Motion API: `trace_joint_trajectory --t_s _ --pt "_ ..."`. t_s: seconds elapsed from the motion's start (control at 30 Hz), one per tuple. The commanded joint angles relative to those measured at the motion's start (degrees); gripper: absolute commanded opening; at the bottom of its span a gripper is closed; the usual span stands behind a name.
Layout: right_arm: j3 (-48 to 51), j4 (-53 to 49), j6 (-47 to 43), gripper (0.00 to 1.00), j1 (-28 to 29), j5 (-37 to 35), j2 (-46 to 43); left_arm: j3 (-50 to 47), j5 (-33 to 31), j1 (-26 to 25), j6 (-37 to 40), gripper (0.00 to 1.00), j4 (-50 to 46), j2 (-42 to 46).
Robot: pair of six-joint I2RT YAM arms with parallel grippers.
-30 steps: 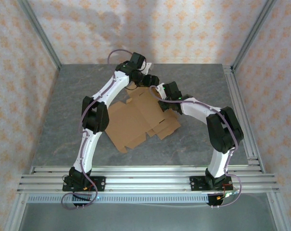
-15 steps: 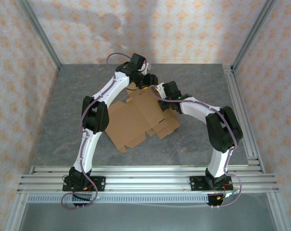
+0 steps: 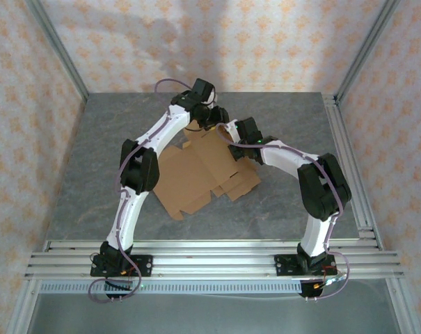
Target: Fold the paper box
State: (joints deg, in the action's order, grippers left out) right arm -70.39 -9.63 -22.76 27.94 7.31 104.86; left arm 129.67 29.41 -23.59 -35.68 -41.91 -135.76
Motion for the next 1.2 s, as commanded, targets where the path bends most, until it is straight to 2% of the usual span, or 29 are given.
trace_joint_trajectory --t_s 0.0,0.23,0.57,0.63,0.8,0.87,0.9,0.93,1.03,1.17 --pt "-2.1 0.3 -0.8 0.0 0.3 -0.5 0.3 -0.8 -2.6 -0.6 -3.2 0.41 -1.1 0.3" --pt "-2.2 0.2 -1.2 0.0 0.4 -0.5 0.5 -0.9 -2.4 -0.8 -6.2 0.33 0.2 -0.3" --pt "-2.8 0.1 -1.2 0.0 0.5 -0.5 1.0 -0.6 -1.6 -0.8 -7.1 0.14 -0.4 -0.7" --pt "-2.9 0.0 -1.4 0.0 0.5 -0.6 1.0 -0.5 -1.6 -0.8 -7.0 0.14 -0.5 -0.8" --pt "-2.9 -0.2 -1.5 0.0 0.6 -0.9 1.0 -0.5 -1.5 -0.8 -6.9 0.29 -0.5 -0.7" --pt "-2.9 -0.2 -1.4 0.0 0.5 -0.9 1.1 -0.5 -1.3 -0.8 -6.9 0.39 -0.4 -0.7" --pt "-2.9 -0.3 -1.5 0.0 0.5 -0.9 1.0 -0.5 -1.2 -0.8 -6.9 0.4 -0.3 -0.8" --pt "-2.8 -0.4 -1.4 0.0 0.5 -1.0 1.0 -0.5 -1.1 -0.8 -6.9 0.39 -0.2 -0.8" --pt "-2.8 -0.4 -1.4 0.0 0.5 -1.1 0.9 -0.4 -0.8 -0.8 -6.9 0.21 -0.1 -0.9" --pt "-2.7 -0.5 -1.5 0.0 0.5 -1.5 0.7 -0.1 -1.0 -0.8 -6.4 0.2 -0.5 -0.8"
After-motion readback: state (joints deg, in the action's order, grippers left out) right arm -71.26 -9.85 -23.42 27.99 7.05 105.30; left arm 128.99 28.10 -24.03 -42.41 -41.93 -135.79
